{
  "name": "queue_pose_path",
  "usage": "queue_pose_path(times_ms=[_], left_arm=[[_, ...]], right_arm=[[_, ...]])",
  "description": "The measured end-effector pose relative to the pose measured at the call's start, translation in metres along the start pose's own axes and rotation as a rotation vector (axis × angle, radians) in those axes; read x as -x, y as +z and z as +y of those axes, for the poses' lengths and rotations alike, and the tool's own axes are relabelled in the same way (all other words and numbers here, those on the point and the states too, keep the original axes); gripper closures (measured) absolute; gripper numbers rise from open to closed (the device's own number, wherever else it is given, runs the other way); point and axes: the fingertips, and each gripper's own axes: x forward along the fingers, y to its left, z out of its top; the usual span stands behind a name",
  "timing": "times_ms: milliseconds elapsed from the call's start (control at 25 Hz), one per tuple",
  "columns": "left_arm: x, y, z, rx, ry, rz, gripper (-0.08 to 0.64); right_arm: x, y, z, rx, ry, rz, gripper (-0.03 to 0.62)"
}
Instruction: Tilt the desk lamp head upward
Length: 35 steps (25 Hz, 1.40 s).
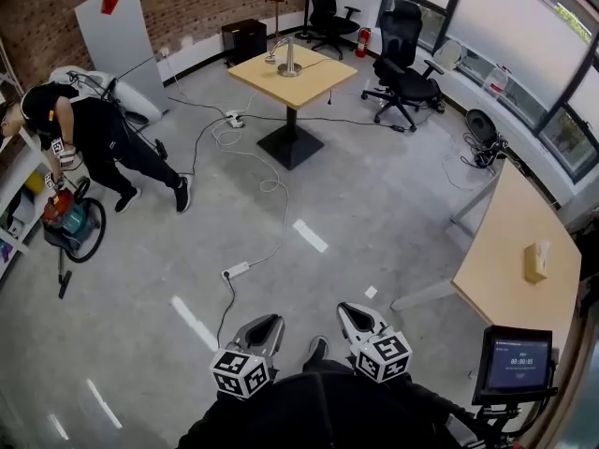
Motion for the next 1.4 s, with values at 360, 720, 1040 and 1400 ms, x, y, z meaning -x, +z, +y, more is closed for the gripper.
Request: queue_pose_path(times_ms=[360,720,1040,1400], left_arm=[[-0.085,0.038,0.000,-0.025,0.030,0.016,0.512],[-0.158,0.077,0.053,-0.013,-0.035,0.048,0.512],[-0.212,0.140,0.120,-0.015,-0.164,0.057,0.513],[-0.259,0.179,0.201,0.030,-0.193,0.066,0.514]], right_arm=[[-0.034,0.031,-0.089,-0.046,0.007,-0.013,0.575],[-0.100,0.055,-0.141,-0.071,-0.068,0.003,0.575],[-0.180,0.102,-0.155,-0.027,-0.174,0.026,0.575],[-0.262,0.129,-0.173,-0.012,-0.227,0.075,0.575]])
